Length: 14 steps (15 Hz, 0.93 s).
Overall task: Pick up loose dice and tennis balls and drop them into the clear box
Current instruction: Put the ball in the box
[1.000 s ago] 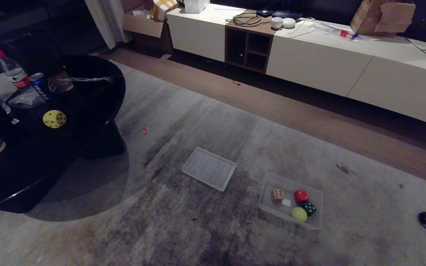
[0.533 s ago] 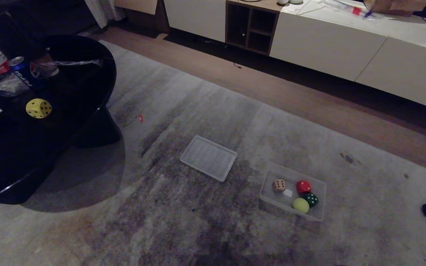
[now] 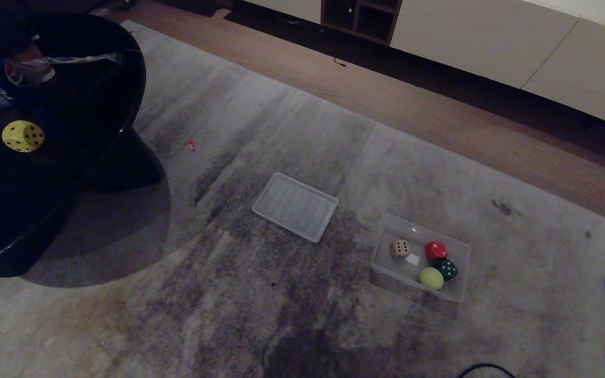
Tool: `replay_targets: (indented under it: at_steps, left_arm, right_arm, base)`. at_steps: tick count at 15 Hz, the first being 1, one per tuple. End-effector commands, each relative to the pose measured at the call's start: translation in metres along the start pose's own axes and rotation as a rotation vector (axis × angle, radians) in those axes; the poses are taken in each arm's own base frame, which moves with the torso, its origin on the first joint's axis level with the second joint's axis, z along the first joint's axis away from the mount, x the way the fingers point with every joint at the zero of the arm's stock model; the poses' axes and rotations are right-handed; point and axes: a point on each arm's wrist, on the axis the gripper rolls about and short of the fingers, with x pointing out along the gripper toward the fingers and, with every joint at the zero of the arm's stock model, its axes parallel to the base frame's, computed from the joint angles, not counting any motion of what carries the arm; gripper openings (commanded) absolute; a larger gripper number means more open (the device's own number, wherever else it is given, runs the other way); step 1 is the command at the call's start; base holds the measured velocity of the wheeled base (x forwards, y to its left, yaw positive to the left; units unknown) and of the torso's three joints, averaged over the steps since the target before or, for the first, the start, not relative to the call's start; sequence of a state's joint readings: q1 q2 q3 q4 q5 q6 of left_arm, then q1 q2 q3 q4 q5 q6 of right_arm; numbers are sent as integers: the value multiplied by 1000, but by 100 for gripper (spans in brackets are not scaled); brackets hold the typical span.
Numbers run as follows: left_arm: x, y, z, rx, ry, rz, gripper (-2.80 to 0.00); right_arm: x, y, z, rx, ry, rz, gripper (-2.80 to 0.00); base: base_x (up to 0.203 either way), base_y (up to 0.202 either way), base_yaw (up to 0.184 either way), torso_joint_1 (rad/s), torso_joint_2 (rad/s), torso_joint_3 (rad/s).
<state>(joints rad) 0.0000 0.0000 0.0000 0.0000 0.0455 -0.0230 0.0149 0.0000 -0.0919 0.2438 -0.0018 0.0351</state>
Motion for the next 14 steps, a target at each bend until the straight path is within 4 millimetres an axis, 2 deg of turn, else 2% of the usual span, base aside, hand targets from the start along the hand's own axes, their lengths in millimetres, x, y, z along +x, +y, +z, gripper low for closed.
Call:
replay_targets:
  at_steps: [1, 14]
  left_arm:
    - [0, 0, 0, 0, 3, 1, -280]
    - [0, 0, 0, 0, 3, 1, -280]
  right_arm:
    - [0, 0, 0, 0, 2, 1, -280]
    - [0, 0, 0, 0, 2, 1, -280]
  base:
    - [0, 0, 0, 7, -2, -203]
    - [0, 0, 0, 4, 2, -199]
